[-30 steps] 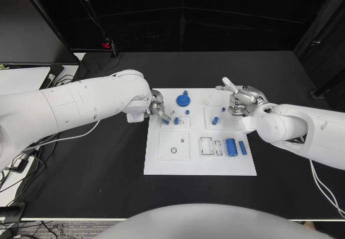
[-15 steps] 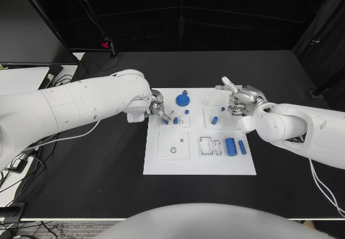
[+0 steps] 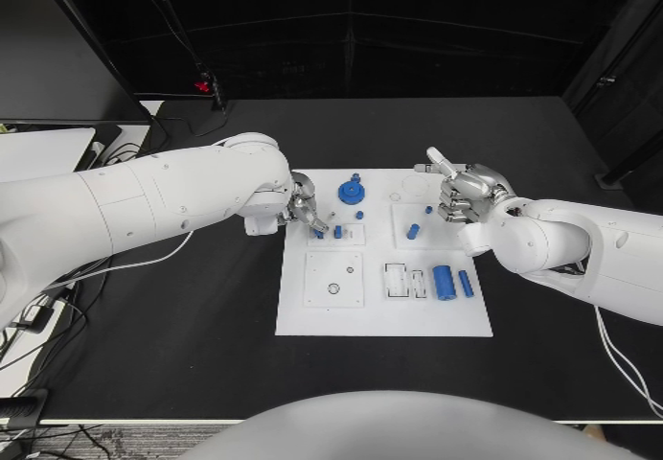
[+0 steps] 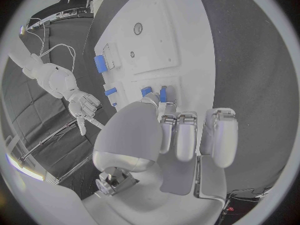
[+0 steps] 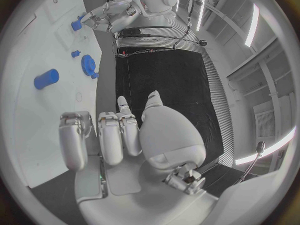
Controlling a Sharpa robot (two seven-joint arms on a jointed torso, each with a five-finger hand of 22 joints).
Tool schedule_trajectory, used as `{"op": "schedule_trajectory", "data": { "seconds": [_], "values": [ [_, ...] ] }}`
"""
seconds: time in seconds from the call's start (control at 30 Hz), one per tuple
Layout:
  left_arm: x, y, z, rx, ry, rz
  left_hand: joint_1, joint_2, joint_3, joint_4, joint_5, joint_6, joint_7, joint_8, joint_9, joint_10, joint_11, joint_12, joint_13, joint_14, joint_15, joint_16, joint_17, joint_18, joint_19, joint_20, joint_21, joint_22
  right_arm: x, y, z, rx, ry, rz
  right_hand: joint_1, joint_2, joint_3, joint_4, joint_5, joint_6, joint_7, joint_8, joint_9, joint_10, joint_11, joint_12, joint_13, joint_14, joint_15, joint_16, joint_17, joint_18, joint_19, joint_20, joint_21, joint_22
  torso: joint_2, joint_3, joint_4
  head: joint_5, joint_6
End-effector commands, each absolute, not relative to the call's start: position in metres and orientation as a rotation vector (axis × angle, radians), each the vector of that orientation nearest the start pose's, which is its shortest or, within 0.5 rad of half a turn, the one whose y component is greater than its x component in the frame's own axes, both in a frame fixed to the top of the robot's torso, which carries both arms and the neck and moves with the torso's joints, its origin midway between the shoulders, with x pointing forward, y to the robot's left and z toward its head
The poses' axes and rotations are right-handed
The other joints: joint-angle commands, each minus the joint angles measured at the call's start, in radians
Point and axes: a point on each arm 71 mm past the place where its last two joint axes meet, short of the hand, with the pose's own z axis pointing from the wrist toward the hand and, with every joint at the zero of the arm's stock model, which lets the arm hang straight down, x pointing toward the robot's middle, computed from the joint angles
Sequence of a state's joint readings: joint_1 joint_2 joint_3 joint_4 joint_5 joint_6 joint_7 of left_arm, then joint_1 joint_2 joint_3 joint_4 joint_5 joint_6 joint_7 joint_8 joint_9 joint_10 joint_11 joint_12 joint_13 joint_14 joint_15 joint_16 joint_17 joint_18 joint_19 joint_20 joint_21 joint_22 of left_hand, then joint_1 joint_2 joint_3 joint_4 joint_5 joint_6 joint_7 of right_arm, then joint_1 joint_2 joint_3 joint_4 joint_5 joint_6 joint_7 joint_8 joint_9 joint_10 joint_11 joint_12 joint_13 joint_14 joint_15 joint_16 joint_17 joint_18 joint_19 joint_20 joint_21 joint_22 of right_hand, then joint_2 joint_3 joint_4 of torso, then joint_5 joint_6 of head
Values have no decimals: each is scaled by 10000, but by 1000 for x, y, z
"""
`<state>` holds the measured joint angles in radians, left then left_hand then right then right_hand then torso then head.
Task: Assemble the parts on the task board
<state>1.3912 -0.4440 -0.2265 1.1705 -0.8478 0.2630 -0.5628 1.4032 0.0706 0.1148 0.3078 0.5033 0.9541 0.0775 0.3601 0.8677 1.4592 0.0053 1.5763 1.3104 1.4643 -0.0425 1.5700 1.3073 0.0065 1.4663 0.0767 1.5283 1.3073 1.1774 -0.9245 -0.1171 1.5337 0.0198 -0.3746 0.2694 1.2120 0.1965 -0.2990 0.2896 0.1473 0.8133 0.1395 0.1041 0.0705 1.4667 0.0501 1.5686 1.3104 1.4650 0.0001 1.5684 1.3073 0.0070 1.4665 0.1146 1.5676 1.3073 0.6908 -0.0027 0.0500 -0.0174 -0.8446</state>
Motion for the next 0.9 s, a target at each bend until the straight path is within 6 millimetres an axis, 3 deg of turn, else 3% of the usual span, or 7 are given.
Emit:
{"op": "schedule_trajectory", "data": {
  "seconds": [0.03, 0.27, 0.9],
  "values": [
    [527, 123, -225, -812, 25345, -2873, 43, 380, 146, -158, -60, -269, -98, -39, 25, 1116, 36, -55, 2604, 1065, 95, 8, 2634, 126, 377, 64, -85, 2378, 471, -252, -224, 12785, 15426, 13085, -9, 112, -55, -4, -37, 11, 42, 58, -13, 1041, 81, 22, 2604, 1058, 69, 24, 2635, -70, 1043, 41, 32, 2634, 5, 2, 9, -7, 2],
    [527, 123, -225, -759, 25388, -2902, -1204, 231, -286, -133, -284, -448, -72, -24, -80, 1116, 82, -55, 2604, 1065, 159, 8, 2634, 158, 262, 147, -181, 2337, 471, -251, -224, 12778, 15440, 13109, -9, 112, -55, -4, -37, 11, 42, 58, -13, 1041, 81, 22, 2604, 1058, 69, 24, 2635, -70, 1043, 41, 32, 2634, 0, 2, -3, -9, 4],
    [527, 124, -225, -721, 25430, -2937, -2123, 71, -862, -130, -826, -519, -49, 44, -243, 1116, 98, -55, 2604, 1065, 171, 8, 2634, 165, 240, 166, -206, 2330, 471, -251, -224, 12797, 15469, 13128, -14, 122, -57, -2, -35, 15, 43, 62, -13, 1041, 82, 22, 2604, 1058, 70, 24, 2635, -70, 1043, 43, 32, 2634, 7, 0, 8, 5, -6]
  ]
}}
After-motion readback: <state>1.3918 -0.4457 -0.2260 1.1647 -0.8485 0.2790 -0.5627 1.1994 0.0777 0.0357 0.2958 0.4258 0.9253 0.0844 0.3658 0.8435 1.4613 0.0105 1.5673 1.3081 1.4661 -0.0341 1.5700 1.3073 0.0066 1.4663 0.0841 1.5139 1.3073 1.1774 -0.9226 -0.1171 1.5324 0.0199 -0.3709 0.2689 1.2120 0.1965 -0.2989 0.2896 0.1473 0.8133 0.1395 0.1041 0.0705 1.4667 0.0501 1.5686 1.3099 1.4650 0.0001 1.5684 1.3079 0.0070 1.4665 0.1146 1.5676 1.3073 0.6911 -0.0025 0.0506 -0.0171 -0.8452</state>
